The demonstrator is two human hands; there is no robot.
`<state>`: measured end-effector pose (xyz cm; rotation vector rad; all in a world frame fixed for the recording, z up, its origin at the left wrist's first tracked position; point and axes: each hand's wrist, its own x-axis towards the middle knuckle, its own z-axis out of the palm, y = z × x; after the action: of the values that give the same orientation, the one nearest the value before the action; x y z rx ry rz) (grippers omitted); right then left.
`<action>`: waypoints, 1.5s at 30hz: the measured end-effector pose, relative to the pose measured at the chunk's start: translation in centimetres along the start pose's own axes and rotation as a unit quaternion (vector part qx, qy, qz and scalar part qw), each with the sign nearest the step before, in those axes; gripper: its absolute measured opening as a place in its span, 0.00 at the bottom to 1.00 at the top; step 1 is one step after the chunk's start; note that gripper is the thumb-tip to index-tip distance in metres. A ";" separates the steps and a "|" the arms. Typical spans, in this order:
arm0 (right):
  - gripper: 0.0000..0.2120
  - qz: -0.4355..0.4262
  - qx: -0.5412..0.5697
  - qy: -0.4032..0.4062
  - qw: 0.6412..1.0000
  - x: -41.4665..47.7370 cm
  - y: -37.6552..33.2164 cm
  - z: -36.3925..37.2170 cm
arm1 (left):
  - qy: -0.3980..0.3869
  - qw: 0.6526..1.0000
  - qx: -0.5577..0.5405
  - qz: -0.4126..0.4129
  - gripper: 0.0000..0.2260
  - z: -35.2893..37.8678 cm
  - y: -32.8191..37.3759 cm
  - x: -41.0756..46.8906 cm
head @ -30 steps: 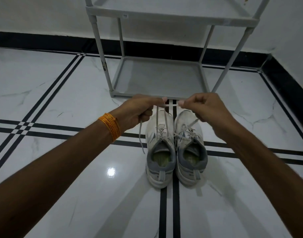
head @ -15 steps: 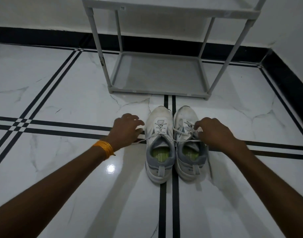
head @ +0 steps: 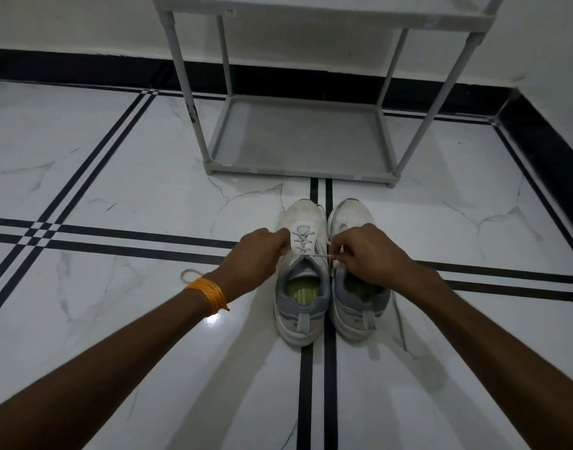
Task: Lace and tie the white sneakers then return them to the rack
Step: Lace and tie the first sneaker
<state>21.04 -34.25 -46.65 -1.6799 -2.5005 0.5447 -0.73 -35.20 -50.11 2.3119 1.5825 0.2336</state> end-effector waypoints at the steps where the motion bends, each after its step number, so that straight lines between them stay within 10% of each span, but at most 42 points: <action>1: 0.07 0.002 -0.025 -0.003 1.000 -0.2 0.2 0.0 | -0.013 0.999 0.034 0.011 0.08 -0.3 -0.3 0.0; 10: 0.06 0.009 -0.084 -0.034 0.996 -0.7 0.3 0.7 | -0.039 0.994 0.100 0.029 0.10 -0.6 -0.4 -0.4; 14: 0.06 0.039 0.081 -0.077 0.993 -1.4 0.9 -0.7 | -0.041 0.998 0.036 -0.025 0.08 -1.7 -0.3 -0.6; 16: 0.09 0.065 0.293 -0.075 0.951 -2.2 0.9 -1.4 | -0.058 0.986 -0.137 -0.071 0.08 -3.1 -0.8 -0.8; 19: 0.10 0.085 0.518 -0.017 0.851 -1.9 -0.1 -0.9 | -0.076 0.868 -0.472 -0.137 0.14 -4.3 -1.0 -0.7; 24: 0.08 0.099 0.706 0.062 0.699 0.1 -3.1 0.4 | 0.019 0.768 -0.622 -0.151 0.13 -2.7 2.0 0.2; 39: 0.13 0.134 0.613 0.078 0.774 1.2 -3.3 1.3 | 0.112 0.827 -0.544 -0.085 0.07 -1.6 3.2 0.8; 45: 0.15 0.027 0.432 0.037 0.901 1.3 -2.7 1.3 | 0.005 0.808 -0.571 -0.148 0.19 -2.1 2.5 2.1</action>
<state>17.84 -34.29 -47.16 -1.3414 -1.7058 1.3121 1.60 -33.67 -47.33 1.1080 1.2083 0.8404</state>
